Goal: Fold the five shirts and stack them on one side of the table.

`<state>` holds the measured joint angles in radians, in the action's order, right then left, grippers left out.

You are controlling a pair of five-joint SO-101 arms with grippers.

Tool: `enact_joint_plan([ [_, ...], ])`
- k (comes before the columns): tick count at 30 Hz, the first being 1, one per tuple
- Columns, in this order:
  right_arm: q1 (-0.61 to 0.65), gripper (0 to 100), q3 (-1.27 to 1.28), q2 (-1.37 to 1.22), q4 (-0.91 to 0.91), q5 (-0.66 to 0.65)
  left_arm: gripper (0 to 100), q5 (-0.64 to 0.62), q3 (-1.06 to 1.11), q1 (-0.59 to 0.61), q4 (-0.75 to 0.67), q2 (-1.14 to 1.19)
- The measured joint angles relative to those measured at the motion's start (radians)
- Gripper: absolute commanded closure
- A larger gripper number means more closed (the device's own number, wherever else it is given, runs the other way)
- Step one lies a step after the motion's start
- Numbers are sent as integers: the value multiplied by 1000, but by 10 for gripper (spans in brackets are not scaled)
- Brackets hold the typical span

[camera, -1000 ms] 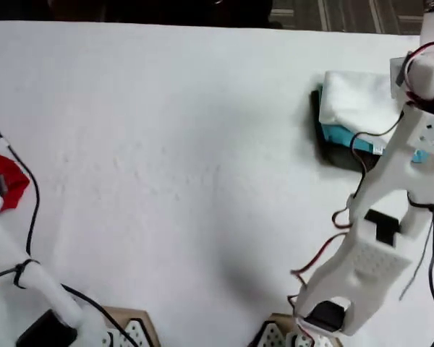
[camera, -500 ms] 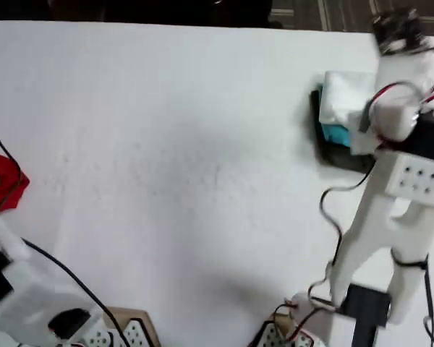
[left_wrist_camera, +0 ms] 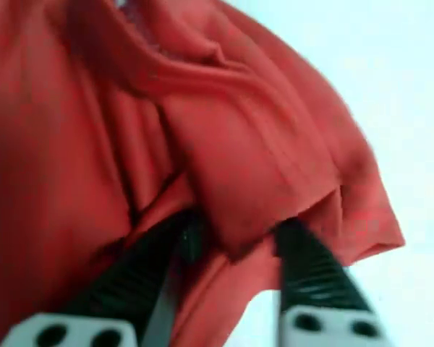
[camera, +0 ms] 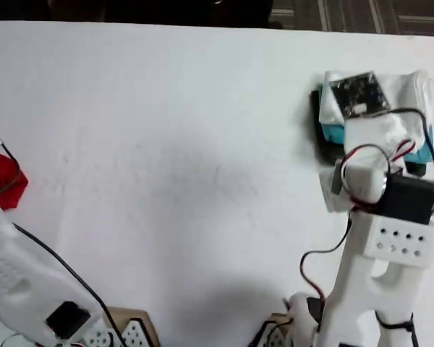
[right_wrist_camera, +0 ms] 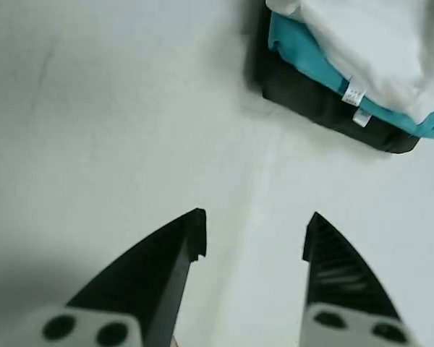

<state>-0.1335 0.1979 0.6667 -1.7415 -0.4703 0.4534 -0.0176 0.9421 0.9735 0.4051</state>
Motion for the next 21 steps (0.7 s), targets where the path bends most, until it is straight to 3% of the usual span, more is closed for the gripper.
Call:
enact_joint_plan([
  [8, 0, 949, 393, 204, 183, 0, 974, -28, -126, -129, 207, 0],
  [18, -28, 953, 948, 436, 574, -48, 974, -130, -615, -419, 749, 0],
  [21, -34, 953, 1082, 459, 678, -77, 974, -130, -713, -514, 789, -11],
])
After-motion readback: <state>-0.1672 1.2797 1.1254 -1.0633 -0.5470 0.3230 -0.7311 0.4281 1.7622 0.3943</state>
